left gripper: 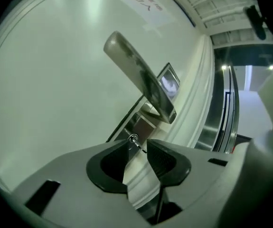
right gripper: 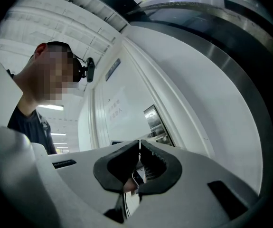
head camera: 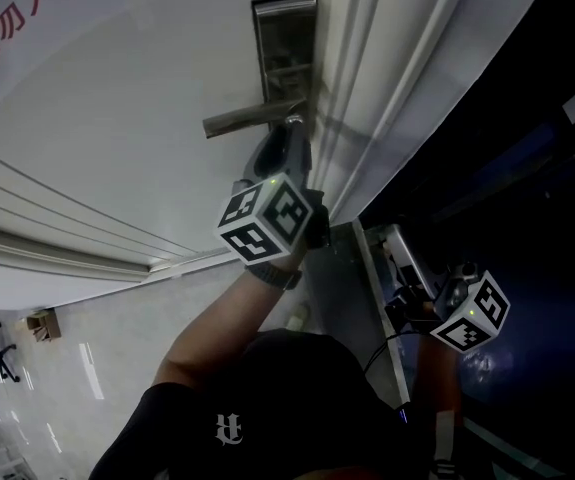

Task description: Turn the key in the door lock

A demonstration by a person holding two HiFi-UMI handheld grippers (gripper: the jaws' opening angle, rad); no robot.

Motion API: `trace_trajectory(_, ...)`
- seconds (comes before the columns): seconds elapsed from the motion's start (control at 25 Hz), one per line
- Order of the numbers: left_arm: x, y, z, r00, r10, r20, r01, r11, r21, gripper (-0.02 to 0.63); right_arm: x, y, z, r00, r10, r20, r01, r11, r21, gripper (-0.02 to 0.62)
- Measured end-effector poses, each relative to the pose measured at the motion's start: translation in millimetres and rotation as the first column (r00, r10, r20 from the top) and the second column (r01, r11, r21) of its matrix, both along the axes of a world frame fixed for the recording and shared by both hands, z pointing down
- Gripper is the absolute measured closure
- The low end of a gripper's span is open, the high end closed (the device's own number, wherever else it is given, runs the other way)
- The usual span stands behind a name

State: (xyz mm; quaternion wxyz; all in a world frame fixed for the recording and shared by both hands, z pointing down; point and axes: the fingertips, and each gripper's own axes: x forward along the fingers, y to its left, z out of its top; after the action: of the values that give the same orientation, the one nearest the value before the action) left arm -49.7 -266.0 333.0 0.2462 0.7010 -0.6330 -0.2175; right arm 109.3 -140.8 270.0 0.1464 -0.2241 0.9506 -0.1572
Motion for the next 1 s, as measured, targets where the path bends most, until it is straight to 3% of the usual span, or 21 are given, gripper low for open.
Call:
trace_trajectory(0.32, 5.7, -15.4, 6.0, 0.995, -0.04, -0.096, 0.04, 0.999, 0.002, 0.509, 8.3, -4.8, 6.1, 1.0, 0.003, 0.012, -0.002, 1.0, -0.031, 0.578)
trace_trajectory(0.44, 6.9, -15.8, 3.5, 0.996, -0.047, -0.071, 0.048, 0.999, 0.008, 0.538, 10.7, -5.6, 6.9, 1.0, 0.003, 0.014, -0.003, 0.999, -0.036, 0.578)
trace_trajectory(1.0, 8.4, -15.6, 2.7, 0.996, -0.002, 0.088, 0.002, 1.0, -0.006, 0.538, 12.6, -4.6, 8.9, 0.999, -0.015, 0.032, 0.016, 0.999, -0.048, 0.578)
